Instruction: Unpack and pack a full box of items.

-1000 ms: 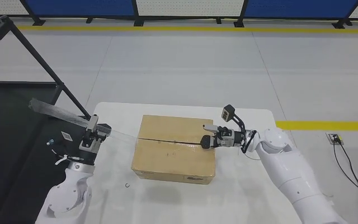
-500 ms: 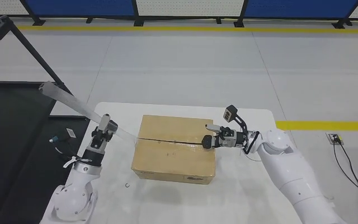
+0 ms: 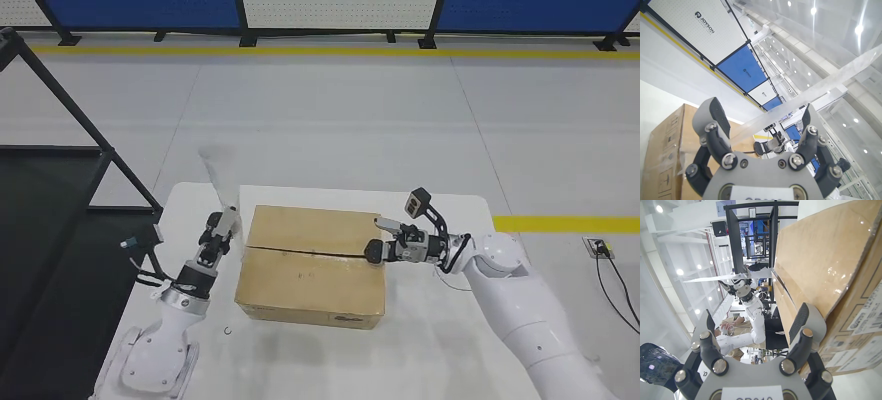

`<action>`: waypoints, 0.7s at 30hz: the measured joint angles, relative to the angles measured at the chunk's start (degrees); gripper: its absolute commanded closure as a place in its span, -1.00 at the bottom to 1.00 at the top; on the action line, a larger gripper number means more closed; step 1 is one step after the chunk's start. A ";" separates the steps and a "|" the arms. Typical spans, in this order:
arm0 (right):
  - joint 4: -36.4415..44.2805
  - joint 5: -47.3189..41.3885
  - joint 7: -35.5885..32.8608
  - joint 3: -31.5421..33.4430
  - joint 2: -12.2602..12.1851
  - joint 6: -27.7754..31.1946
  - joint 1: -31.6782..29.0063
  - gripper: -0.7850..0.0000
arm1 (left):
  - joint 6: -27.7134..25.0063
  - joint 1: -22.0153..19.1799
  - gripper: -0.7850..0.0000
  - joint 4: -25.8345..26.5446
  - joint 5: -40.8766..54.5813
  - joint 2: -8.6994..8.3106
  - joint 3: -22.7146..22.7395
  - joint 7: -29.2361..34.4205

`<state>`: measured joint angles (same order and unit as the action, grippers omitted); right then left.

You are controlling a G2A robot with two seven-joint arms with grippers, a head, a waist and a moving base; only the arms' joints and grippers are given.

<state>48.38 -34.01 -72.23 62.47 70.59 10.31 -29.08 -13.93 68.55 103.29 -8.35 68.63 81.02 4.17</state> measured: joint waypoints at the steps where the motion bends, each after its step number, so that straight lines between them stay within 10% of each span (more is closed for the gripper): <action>1: 0.04 -0.23 -0.24 0.19 -0.05 -0.03 -0.14 -1.00 | 0.02 -0.05 -1.00 0.07 -0.56 0.09 -0.64 -0.01; 21: -0.15 -5.10 -6.10 5.21 -1.69 -2.05 -3.20 -1.00 | 1.27 -2.29 -1.00 -2.72 -4.34 1.48 -7.36 0.44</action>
<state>48.22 -39.11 -78.33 67.68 68.90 8.25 -32.28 -12.66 66.26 100.56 -12.68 70.11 73.67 4.61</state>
